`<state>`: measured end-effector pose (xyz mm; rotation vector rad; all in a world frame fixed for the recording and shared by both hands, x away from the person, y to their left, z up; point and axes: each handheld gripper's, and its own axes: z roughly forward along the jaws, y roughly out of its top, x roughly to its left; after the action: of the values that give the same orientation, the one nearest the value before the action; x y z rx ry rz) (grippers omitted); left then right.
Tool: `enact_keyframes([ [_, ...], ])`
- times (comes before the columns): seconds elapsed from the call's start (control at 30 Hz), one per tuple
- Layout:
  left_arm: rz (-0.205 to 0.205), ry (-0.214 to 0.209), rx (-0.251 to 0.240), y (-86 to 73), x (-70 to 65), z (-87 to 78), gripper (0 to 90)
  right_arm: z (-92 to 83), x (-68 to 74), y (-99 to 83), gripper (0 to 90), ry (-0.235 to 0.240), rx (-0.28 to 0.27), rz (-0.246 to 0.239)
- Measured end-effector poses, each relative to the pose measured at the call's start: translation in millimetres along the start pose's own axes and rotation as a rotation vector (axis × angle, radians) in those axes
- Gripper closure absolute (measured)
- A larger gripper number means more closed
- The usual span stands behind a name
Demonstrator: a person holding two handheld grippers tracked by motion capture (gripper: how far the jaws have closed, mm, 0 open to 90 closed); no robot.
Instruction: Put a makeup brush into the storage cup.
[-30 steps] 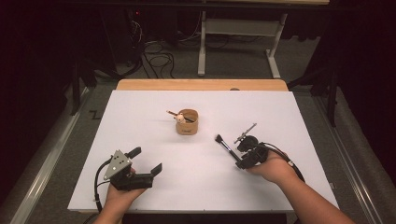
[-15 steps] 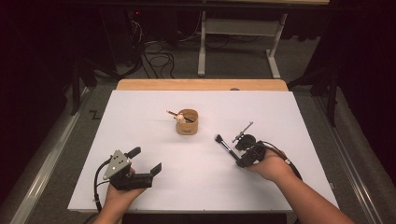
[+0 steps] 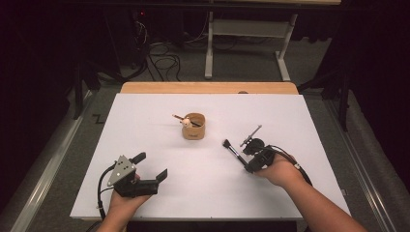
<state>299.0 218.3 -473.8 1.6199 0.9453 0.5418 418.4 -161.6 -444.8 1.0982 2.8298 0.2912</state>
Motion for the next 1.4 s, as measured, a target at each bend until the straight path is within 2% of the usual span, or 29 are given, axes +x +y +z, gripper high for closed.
enact_keyframes([
  [0.37,-0.001,0.0,-0.003,0.2,0.0,-0.4,2.4,2.8,1.7,3.3,74.5,-0.014,0.026,0.007],
  [0.4,-0.005,0.001,-0.007,0.2,-0.2,-0.1,2.5,2.6,3.3,3.4,74.5,-0.017,0.039,0.029],
  [0.43,0.0,0.0,-0.004,0.1,0.0,-0.3,2.5,3.4,2.2,4.2,74.5,-0.017,0.031,0.005],
  [0.57,-0.001,-0.001,-0.004,0.0,-1.1,0.3,2.5,3.7,3.6,4.8,75.6,-0.026,0.043,0.017],
  [0.63,-0.001,-0.002,-0.004,0.0,-1.3,0.4,2.5,3.9,3.2,5.5,77.5,-0.025,0.047,0.007],
  [0.7,-0.003,-0.002,-0.007,0.0,-1.4,0.4,2.5,4.2,2.6,6.0,79.7,-0.025,0.047,0.002],
  [0.77,-0.001,-0.001,-0.004,0.0,-1.1,0.4,2.5,4.1,3.1,6.0,80.4,-0.023,0.049,0.023],
  [0.83,-0.002,0.0,-0.005,-0.1,-1.2,0.6,2.5,4.3,2.4,6.2,80.6,-0.023,0.047,0.017],
  [1.0,-0.001,-0.002,-0.005,0.1,-1.8,0.6,2.5,3.9,3.3,5.6,80.8,-0.024,0.042,0.045],
  [1.3,-0.003,-0.002,-0.005,0.1,-1.4,0.4,2.5,3.5,1.7,4.7,80.8,-0.025,0.029,0.036],
  [1.4,-0.002,-0.001,-0.005,0.3,-1.6,0.2,2.5,3.1,2.5,4.3,80.9,-0.019,0.028,0.059],
])
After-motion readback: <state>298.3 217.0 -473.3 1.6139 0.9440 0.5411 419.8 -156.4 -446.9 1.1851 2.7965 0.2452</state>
